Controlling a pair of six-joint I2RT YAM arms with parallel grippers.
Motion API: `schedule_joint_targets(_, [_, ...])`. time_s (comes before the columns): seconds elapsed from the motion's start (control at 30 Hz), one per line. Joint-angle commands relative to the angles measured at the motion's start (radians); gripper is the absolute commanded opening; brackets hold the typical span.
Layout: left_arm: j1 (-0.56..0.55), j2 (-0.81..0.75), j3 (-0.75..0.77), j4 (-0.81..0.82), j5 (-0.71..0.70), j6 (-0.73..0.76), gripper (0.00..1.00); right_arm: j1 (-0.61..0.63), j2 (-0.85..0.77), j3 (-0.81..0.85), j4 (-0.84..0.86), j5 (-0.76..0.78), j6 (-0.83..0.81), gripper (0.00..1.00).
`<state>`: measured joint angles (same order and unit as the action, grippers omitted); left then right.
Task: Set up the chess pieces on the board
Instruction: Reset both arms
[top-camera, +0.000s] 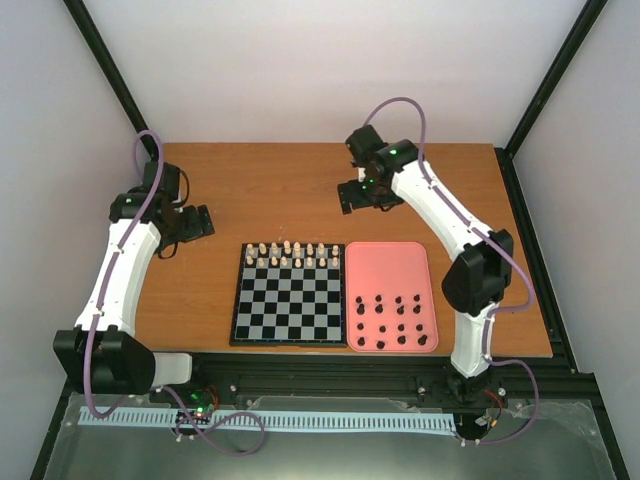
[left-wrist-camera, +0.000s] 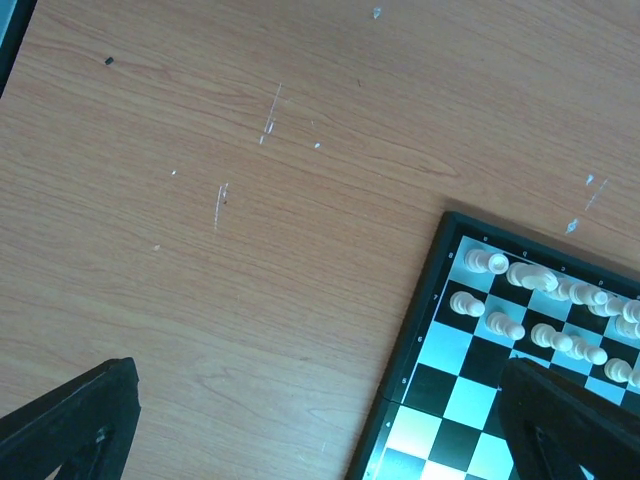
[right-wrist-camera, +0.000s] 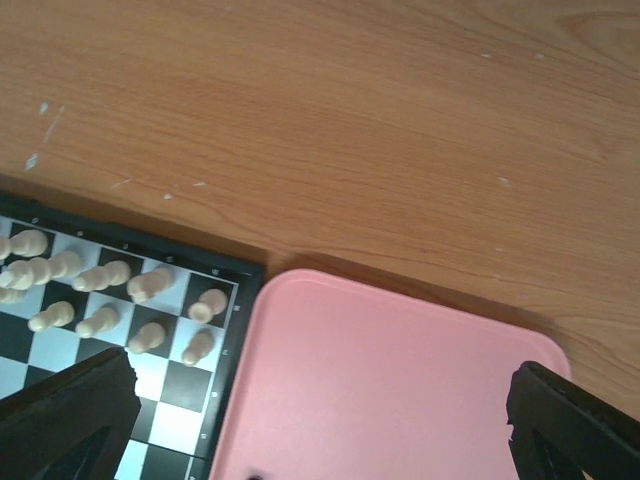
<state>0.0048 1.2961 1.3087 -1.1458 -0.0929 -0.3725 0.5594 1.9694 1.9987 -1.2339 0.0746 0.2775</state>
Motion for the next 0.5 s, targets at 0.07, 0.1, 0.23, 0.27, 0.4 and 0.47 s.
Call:
schedule_joint_targets(0.07, [0.006, 0.006, 0.06, -0.021, -0.023, -0.028, 1.0, -0.056, -0.091, -0.078, 0.047, 0.038, 0.001, 1.0])
schedule_joint_targets(0.1, [0.007, 0.006, 0.064, -0.024, -0.026, -0.029, 1.0, -0.06, -0.092, -0.086, 0.046, 0.051, -0.004, 1.0])
schedule_joint_targets(0.23, [0.006, 0.016, 0.075, -0.031, -0.03, -0.028, 1.0, -0.068, -0.104, -0.121, 0.056, 0.065, -0.023, 1.0])
schedule_joint_targets(0.27, [0.006, 0.018, 0.078, -0.031, -0.031, -0.028, 1.0, -0.069, -0.105, -0.125, 0.057, 0.066, -0.025, 1.0])
schedule_joint_targets(0.4, [0.006, 0.024, 0.089, -0.029, -0.042, -0.029, 1.0, -0.074, -0.112, -0.133, 0.064, 0.062, -0.022, 1.0])
schedule_joint_targets(0.47, [0.006, 0.031, 0.097, -0.031, -0.043, -0.026, 1.0, -0.079, -0.112, -0.133, 0.064, 0.069, -0.021, 1.0])
